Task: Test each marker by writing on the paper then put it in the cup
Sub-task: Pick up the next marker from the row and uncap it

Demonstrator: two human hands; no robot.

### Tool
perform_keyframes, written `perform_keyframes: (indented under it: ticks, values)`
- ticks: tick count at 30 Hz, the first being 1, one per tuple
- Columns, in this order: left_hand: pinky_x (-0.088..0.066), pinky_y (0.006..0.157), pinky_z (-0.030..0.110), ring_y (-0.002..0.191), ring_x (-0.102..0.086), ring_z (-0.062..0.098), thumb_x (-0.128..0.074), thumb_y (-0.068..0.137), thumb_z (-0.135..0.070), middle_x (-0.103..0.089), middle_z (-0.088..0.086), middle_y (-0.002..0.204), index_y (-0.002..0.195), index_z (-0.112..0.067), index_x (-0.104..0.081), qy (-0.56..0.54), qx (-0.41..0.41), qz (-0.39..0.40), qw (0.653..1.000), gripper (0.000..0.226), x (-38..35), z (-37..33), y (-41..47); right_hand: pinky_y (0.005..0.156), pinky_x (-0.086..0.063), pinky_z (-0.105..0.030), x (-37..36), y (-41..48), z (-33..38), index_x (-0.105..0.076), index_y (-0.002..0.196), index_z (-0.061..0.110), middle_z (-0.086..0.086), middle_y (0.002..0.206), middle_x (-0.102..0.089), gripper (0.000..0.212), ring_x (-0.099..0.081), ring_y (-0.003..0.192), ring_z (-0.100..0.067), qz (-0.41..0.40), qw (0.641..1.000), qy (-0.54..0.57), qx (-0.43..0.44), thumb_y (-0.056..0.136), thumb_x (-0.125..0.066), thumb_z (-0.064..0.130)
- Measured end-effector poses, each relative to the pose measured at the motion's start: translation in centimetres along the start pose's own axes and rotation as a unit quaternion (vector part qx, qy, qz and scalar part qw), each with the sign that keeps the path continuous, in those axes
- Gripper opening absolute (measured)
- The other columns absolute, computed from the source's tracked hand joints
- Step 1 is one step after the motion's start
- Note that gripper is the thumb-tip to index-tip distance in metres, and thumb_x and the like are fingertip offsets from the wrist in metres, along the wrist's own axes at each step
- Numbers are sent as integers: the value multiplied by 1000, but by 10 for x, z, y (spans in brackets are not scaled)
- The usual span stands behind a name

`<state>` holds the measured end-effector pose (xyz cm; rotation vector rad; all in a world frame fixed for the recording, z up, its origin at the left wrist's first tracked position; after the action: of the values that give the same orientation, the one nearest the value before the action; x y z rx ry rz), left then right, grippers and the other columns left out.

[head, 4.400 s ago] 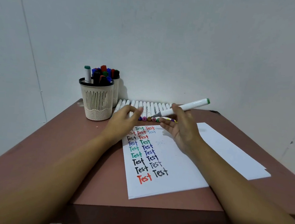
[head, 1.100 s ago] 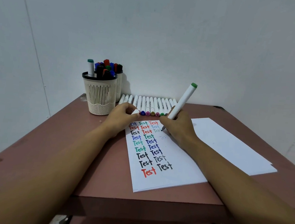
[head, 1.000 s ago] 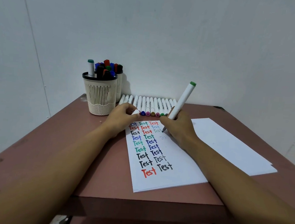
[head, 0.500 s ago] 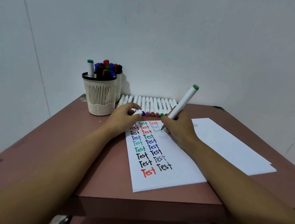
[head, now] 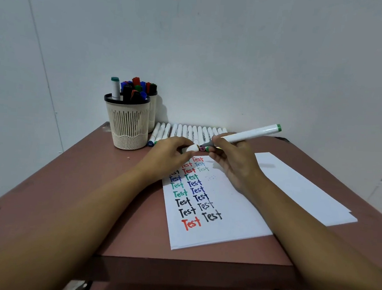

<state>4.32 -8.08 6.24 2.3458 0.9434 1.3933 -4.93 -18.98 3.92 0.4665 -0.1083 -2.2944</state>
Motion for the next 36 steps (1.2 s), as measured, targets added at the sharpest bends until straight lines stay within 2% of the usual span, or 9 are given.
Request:
perform_keyframes:
  ticks: [4, 8, 12, 18, 24, 28, 30, 34, 36]
  values:
    - [-42, 73, 18, 89, -57, 11, -59, 90, -28, -62, -2, 100, 118, -13, -60, -10, -22, -6, 1000, 32, 1, -5, -1, 60, -52, -21, -8, 0, -4, -64, 75, 9, -8, 71, -65, 16, -61, 64, -12, 38, 999, -38, -2, 89, -61, 4]
    - [-48, 76, 25, 89, -60, 13, -60, 89, -27, -62, -2, 95, 113, -13, -61, -16, -36, 11, 999, 28, -3, -9, -4, 52, -35, -25, -8, -1, -9, -67, 68, 14, -4, 62, -49, 19, -42, 55, -12, 40, 990, -137, 1, 86, -68, 19]
    - [-46, 73, 21, 86, -62, 14, -62, 88, -25, -66, 0, 92, 109, -10, -64, -25, -46, -5, 999, 27, 0, -15, -6, 53, -32, -24, -8, -3, -11, -65, 72, 11, 1, 57, -44, 17, -39, 54, -9, 46, 992, -119, -17, 86, -68, 20]
    - [-48, 70, 38, 76, -61, 24, -61, 89, -23, -68, 10, 84, 103, -4, -66, -41, -71, -35, 996, 24, 2, -21, -10, 53, -31, -24, -12, -4, -14, -62, 75, 10, 3, 53, -46, 14, -41, 52, -8, 67, 992, -103, -27, 87, -66, 16]
    - [-35, 56, 18, 58, -46, 5, -60, 90, -21, -58, -1, 68, 98, -6, -66, -37, -78, -36, 996, 18, -1, -23, -10, 50, -34, -21, -15, -2, -19, -62, 75, 9, -2, 57, -46, 15, -42, 51, -9, 91, 991, -90, -33, 88, -65, 15]
    - [-37, 56, 12, 55, -47, -1, -64, 87, -22, -58, -6, 69, 91, -11, -64, -125, 1, -5, 992, 11, -8, -7, -7, 47, -35, -20, -14, 0, -22, -61, 78, 8, -2, 58, -46, 13, -42, 51, -10, 90, 990, -92, -50, 88, -65, 15]
    - [-41, 57, 11, 58, -50, -3, -66, 85, -20, -59, -6, 71, 87, -13, -64, -212, 69, 18, 975, 8, -13, 3, -5, 46, -35, -19, -13, 1, -22, -60, 78, 8, -3, 60, -47, 14, -42, 51, -9, 81, 992, -75, -55, 88, -65, 16]
    - [-42, 64, 24, 71, -54, 14, -67, 81, -11, -62, 3, 75, 81, -9, -63, -408, 162, 16, 898, 4, -17, 13, -5, 45, -38, -17, -10, 2, -13, -59, 82, 10, -1, 60, -48, 13, -44, 48, -7, 49, 997, 29, -56, 88, -64, 20]
    - [-41, 56, 21, 63, -50, 13, -63, 82, -4, -60, 1, 65, 82, -5, -61, -475, 183, -10, 861, 2, -11, 15, -6, 46, -38, -19, 2, 3, -9, -57, 85, 13, -2, 61, -49, 16, -45, 48, -9, 7, 995, 79, -62, 90, -62, 27]
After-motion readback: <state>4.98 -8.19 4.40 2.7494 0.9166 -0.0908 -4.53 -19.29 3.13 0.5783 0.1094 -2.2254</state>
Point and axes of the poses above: each hand's wrist, its own y-axis towards the middle knuckle, its own x-axis out of the back of the hand, z = x × y, the point moved 10 cm from there along y, towards the middle knuckle
